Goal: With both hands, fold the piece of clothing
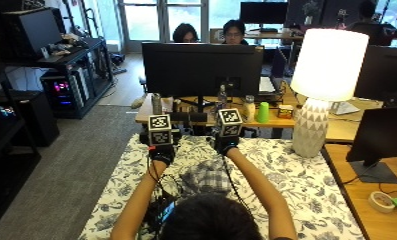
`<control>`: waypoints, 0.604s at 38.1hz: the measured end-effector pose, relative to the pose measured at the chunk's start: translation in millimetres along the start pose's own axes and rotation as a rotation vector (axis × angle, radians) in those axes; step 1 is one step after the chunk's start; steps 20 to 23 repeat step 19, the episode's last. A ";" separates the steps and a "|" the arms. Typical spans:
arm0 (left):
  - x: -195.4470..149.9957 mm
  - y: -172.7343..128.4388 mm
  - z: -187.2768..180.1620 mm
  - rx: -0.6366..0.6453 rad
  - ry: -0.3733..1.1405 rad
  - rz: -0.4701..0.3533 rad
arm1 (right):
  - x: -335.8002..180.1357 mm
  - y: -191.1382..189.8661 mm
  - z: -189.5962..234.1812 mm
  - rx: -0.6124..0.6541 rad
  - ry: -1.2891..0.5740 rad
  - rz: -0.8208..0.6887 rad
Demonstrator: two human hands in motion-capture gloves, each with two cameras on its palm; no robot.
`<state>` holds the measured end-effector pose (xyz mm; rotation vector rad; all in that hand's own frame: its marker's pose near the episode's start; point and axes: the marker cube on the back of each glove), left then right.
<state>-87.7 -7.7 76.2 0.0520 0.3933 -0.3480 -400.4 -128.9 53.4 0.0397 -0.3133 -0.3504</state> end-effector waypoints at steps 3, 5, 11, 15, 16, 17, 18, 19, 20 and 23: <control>6.9 3.0 -2.8 -0.010 0.007 0.014 | 19.2 8.5 -31.7 0.112 0.051 -0.051; 12.0 5.1 -5.6 -0.012 0.016 0.023 | 29.4 14.9 -44.8 0.144 0.076 -0.049; 35.0 17.5 -15.5 -0.016 0.032 0.069 | 65.3 43.5 -68.9 0.187 0.150 -0.012; 43.9 20.4 -14.0 -0.008 0.017 0.091 | 75.7 46.6 -60.3 0.170 0.156 -0.004; 45.2 20.2 -12.1 -0.010 0.015 0.095 | 76.7 46.7 -57.2 0.165 0.154 -0.002; 46.1 20.2 -10.2 -0.015 0.016 0.097 | 77.2 47.1 -54.0 0.156 0.152 0.001; 46.6 20.6 -8.3 -0.022 0.017 0.099 | 77.6 47.8 -50.9 0.146 0.151 0.005; 46.9 21.3 -6.9 -0.030 0.018 0.099 | 77.8 48.5 -48.4 0.136 0.150 0.009; 46.9 21.3 -6.9 -0.030 0.018 0.099 | 77.8 48.5 -48.4 0.136 0.150 0.009; 46.9 21.3 -6.9 -0.030 0.018 0.099 | 77.8 48.5 -48.4 0.136 0.150 0.009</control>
